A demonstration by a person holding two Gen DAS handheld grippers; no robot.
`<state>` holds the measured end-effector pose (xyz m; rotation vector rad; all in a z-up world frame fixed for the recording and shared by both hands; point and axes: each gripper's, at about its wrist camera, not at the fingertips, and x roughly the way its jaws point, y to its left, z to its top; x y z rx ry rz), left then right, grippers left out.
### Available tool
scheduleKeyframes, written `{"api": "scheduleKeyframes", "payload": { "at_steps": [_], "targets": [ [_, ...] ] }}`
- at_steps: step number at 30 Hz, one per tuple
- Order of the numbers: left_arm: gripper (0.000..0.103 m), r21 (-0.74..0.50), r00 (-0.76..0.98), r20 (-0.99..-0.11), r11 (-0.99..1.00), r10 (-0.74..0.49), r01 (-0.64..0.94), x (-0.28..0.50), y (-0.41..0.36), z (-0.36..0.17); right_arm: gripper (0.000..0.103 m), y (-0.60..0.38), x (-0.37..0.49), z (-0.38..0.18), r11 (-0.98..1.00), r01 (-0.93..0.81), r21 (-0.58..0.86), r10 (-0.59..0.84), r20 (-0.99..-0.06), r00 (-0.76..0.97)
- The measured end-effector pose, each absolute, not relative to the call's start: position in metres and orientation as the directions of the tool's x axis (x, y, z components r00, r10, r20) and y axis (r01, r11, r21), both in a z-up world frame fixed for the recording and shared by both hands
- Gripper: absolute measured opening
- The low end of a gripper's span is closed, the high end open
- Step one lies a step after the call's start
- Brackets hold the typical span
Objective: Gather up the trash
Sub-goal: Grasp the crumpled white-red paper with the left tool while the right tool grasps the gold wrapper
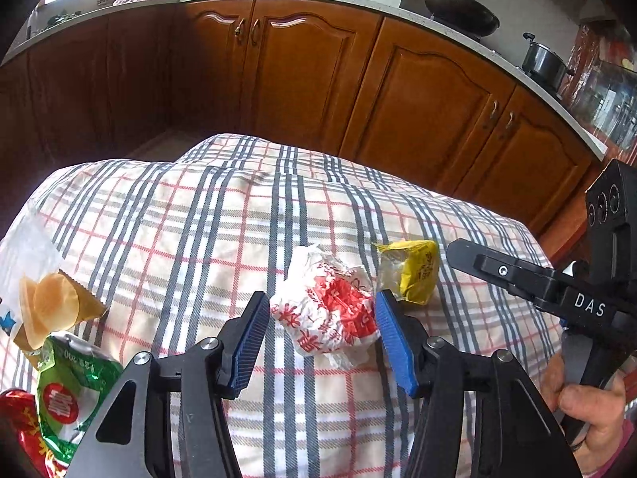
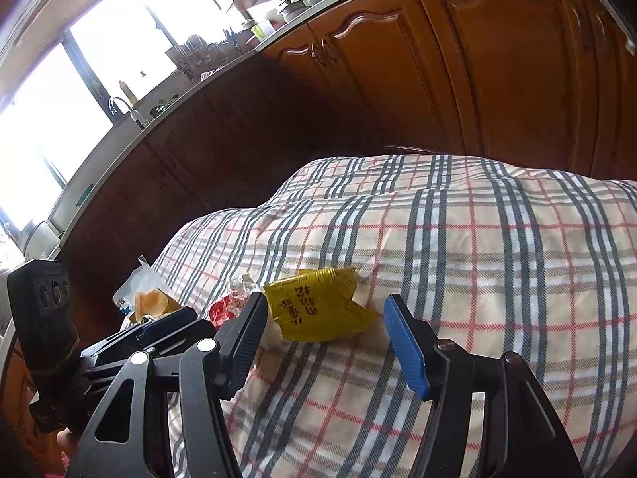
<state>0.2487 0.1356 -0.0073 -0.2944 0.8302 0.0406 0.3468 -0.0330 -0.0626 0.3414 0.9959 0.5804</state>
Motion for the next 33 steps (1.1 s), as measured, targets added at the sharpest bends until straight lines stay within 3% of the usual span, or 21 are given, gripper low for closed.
{"api": "scheduleKeyframes", "payload": {
  "at_steps": [6,9,10,12,13,18,33],
  "targets": [
    [0.053,-0.281,0.663,-0.739,0.950,-0.121,-0.139,0.264,0.141,-0.023,0.057,-0.016,0.366,-0.081,0.795,-0.299,0.528,0.607,-0.706,0.366],
    [0.041,-0.270,0.664,-0.737,0.956,-0.127,-0.117,0.266,0.138,-0.027,0.037,-0.010,0.365,-0.092,0.792,-0.308,0.527,0.608,-0.724,0.326],
    [0.038,-0.264,0.666,-0.735,0.959,-0.128,-0.108,0.267,0.136,-0.027,0.024,-0.009,0.364,-0.095,0.794,-0.311,0.522,0.605,-0.730,0.318],
    [0.034,-0.253,0.671,-0.731,0.962,-0.123,-0.100,0.269,0.135,-0.028,0.018,-0.009,0.360,-0.098,0.795,-0.313,0.520,0.603,-0.733,0.315],
    [0.031,-0.255,0.673,-0.729,0.962,-0.126,-0.096,0.268,0.136,-0.028,0.007,-0.010,0.359,-0.098,0.796,-0.313,0.518,0.601,-0.733,0.318],
    [0.024,-0.271,0.686,-0.715,0.958,-0.137,-0.090,0.257,0.141,-0.026,0.001,-0.018,0.353,-0.087,0.793,-0.322,0.517,0.606,-0.718,0.341],
    [0.022,-0.312,0.731,-0.647,0.950,-0.217,0.007,0.217,0.111,0.010,0.001,-0.057,0.310,-0.048,0.796,-0.341,0.500,0.605,-0.675,0.422]
  ]
}}
